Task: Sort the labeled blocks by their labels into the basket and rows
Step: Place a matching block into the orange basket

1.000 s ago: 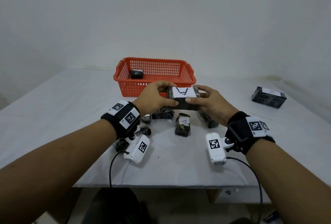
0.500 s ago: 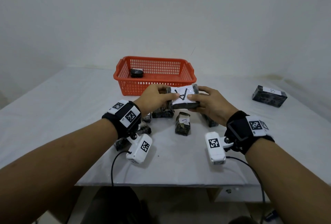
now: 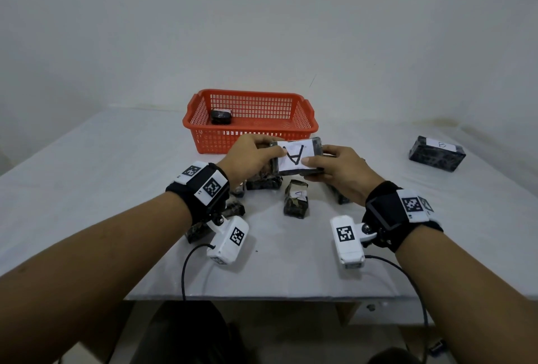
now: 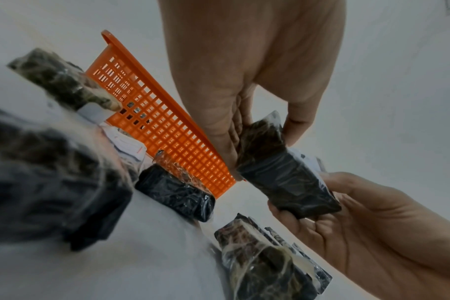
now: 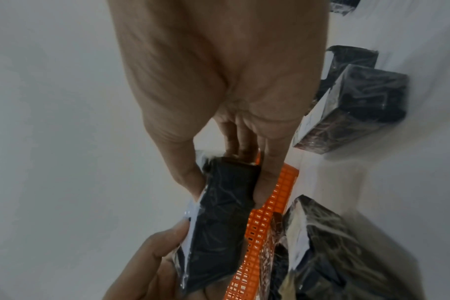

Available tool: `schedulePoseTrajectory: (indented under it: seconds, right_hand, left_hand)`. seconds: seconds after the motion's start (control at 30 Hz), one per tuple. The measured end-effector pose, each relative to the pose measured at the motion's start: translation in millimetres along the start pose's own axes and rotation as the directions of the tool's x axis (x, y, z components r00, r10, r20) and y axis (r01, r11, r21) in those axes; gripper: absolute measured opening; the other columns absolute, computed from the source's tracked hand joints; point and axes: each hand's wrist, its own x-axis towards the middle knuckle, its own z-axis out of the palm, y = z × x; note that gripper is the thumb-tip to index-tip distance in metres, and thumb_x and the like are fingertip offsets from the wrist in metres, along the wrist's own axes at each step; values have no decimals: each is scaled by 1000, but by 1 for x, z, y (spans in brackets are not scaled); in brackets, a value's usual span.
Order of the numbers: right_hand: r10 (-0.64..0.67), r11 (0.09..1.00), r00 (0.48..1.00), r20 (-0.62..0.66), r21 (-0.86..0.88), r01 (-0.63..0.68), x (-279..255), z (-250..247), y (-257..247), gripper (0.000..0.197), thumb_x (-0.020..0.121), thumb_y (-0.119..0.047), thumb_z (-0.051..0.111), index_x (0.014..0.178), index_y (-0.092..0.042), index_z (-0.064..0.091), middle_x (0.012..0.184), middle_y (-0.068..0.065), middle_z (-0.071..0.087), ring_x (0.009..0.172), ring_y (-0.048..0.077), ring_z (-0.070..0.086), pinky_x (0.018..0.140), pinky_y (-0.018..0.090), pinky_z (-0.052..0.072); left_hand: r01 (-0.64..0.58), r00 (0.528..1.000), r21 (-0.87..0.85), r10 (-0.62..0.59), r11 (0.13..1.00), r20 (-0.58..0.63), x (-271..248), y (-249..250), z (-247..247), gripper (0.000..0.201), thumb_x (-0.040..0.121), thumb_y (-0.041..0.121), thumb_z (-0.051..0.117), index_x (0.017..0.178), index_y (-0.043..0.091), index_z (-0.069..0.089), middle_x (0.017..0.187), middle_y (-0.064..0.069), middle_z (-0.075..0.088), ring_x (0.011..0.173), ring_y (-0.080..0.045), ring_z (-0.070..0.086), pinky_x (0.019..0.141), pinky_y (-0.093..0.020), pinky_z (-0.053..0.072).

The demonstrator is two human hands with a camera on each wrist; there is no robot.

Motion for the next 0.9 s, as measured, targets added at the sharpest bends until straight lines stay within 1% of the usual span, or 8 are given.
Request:
schedulePoseTrajectory:
  seconds: [0.13,0.27,0.33,0.43,0.53,0.6,0.77,0.9]
  right_hand:
    - [-8,1000,1000,-24,-25,8,0,-1,0,37,89,-1,75,124,5,66,114,18,76,104,35,75,87,36,63]
    - [21,1000,1000,-21,13,-20,-1,1,-3,32,95,-9,70,124,5,65,118,21,74,104,32,74,84,37,64]
    - [3,1000,999,-50,-16,-4,-1,1,-3,29,97,-13,69,120,4,67,118,22,73,102,31,74,81,36,65]
    - [-24,999,998,-61,-46,21,-1,-1,-2,29,96,-14,70,119,3,68,116,20,74,106,33,74,78,34,64]
    - [-14,1000,1000,-22,-10,14,-1,-1,-1,37,91,-9,75,125,1,65,116,18,76,103,30,75,85,37,64]
    - [-14,1000,1000,-5,-18,14,0,-1,0,45,86,-3,79,128,0,63,115,15,77,105,30,75,93,40,61]
    - [-6,999,1000,-1,-44,6,0,-2,0,50,82,4,80,128,0,62,114,17,77,106,33,75,91,37,62]
    - [-26,1000,999,-28,-12,26,1,1,-3,41,90,0,73,129,4,61,119,23,74,109,37,73,82,32,62]
  left_hand:
    - [25,998,-96,-19,995,63,-3,1,3,27,94,8,71,121,2,71,111,-16,76,90,-25,74,71,-26,60]
    - [10,1000,-16,-10,1000,29,-3,-1,2,27,92,5,71,119,4,73,88,-9,70,65,-15,61,52,-18,49]
    - [21,999,-43,-19,999,42,-2,0,2,26,93,4,70,119,2,72,90,-7,71,66,-12,64,55,-17,51]
    - [47,996,-100,-39,994,80,-3,2,2,25,94,4,68,119,0,72,103,-13,76,80,-16,73,68,-23,59]
    - [34,999,7,-34,999,34,-2,1,-1,25,94,9,70,119,8,73,88,-9,72,60,-11,59,53,-21,48]
    - [37,999,29,-38,999,23,-1,2,-1,25,93,11,71,118,11,74,85,-7,71,56,-11,53,51,-22,44]
    - [54,994,-69,-47,996,94,-8,5,1,32,92,5,72,124,5,71,114,-16,76,91,-21,74,75,-25,57]
    - [61,996,-32,-59,998,73,-9,7,1,46,71,32,83,116,20,77,108,-22,76,85,-33,61,78,-45,47]
